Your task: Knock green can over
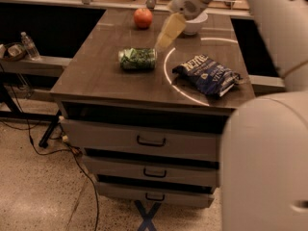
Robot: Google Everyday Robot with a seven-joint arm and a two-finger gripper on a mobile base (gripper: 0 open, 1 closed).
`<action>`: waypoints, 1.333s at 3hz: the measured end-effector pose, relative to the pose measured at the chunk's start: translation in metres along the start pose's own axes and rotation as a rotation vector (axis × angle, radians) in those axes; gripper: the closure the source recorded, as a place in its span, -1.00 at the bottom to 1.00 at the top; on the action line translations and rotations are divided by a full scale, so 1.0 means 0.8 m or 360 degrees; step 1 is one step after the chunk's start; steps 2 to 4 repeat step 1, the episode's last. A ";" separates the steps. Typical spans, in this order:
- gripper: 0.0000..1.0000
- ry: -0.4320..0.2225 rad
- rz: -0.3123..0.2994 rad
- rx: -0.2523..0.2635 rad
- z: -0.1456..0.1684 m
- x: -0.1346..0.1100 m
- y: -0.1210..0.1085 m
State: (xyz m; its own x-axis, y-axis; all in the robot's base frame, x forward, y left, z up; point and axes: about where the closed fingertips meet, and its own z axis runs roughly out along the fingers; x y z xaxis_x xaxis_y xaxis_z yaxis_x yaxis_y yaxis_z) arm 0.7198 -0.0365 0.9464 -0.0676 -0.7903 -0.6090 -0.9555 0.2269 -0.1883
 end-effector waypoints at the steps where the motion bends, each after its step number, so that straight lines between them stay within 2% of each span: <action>1: -1.00 -0.0060 0.0091 0.0084 -0.040 0.038 -0.009; 4: -1.00 -0.0060 0.0091 0.0084 -0.040 0.038 -0.009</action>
Offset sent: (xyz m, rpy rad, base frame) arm 0.0000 0.0000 0.0000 0.0000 0.0000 0.0000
